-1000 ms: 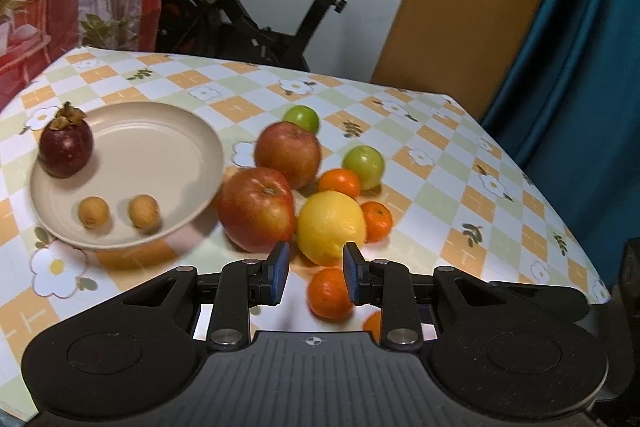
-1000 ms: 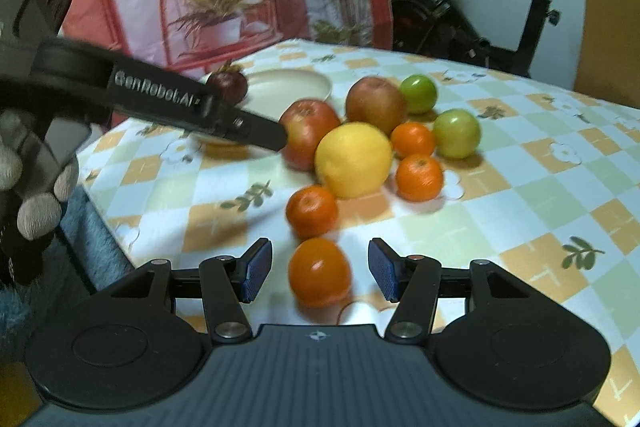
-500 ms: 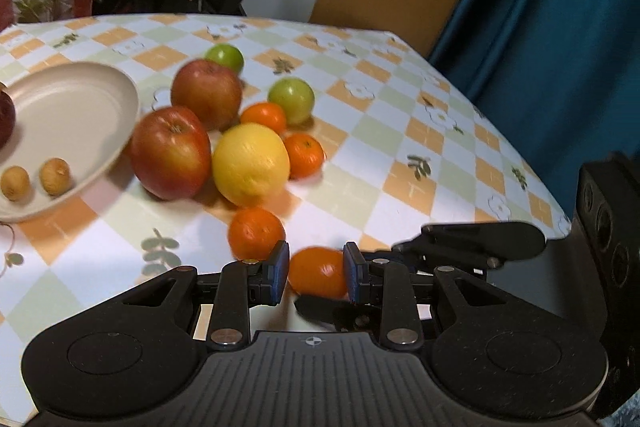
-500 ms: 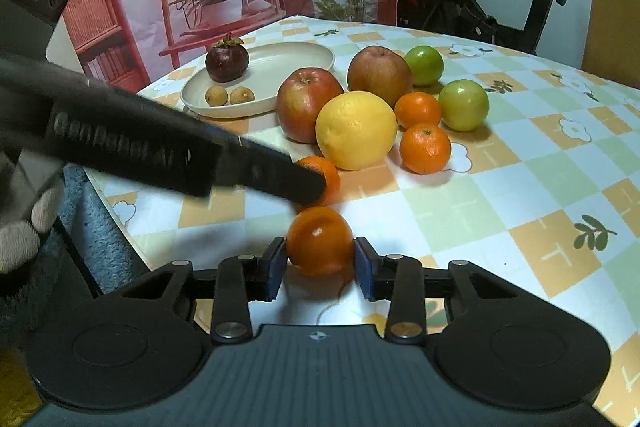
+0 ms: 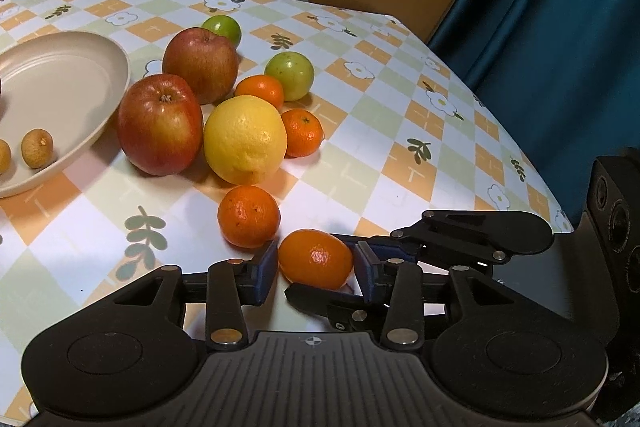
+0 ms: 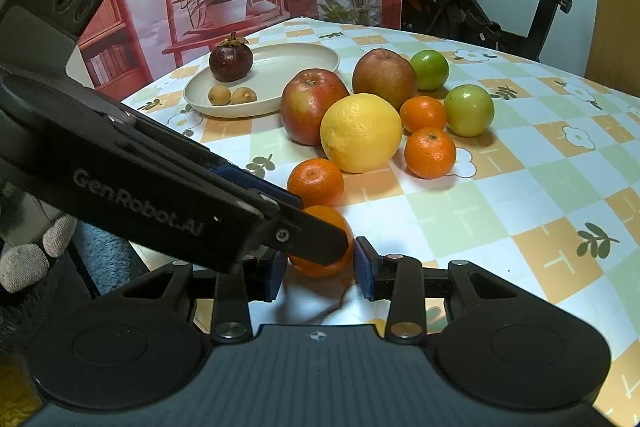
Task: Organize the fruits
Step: 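Close the right tool around a tangerine in front of the lemon, then carry the tangerine with the right tool onto the plate and open it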
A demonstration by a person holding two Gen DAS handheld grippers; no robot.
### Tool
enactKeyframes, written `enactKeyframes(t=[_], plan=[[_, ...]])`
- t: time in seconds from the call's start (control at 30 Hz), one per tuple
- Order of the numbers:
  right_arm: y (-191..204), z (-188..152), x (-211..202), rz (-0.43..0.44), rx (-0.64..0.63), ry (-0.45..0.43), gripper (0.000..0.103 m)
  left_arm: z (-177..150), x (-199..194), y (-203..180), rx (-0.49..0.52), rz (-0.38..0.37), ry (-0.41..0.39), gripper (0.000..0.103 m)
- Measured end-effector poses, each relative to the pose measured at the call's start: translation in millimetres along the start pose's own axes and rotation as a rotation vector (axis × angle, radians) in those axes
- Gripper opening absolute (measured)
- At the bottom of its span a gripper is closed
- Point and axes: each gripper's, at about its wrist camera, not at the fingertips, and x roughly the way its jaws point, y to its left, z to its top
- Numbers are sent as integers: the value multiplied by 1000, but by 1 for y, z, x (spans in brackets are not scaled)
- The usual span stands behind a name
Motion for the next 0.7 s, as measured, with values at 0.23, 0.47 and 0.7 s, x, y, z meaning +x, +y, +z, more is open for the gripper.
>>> enactKeyframes(t=[0.23, 0.47, 0.7], plan=[[0, 0, 1, 6, 11, -1, 39, 0, 0, 0, -4, -2, -4, 44], [-1, 1, -3, 5, 15, -20, 38, 3, -9, -5, 25, 4, -42, 43], [0, 18, -9, -2, 2, -57, 38, 20, -28, -1, 24, 10, -113, 43]])
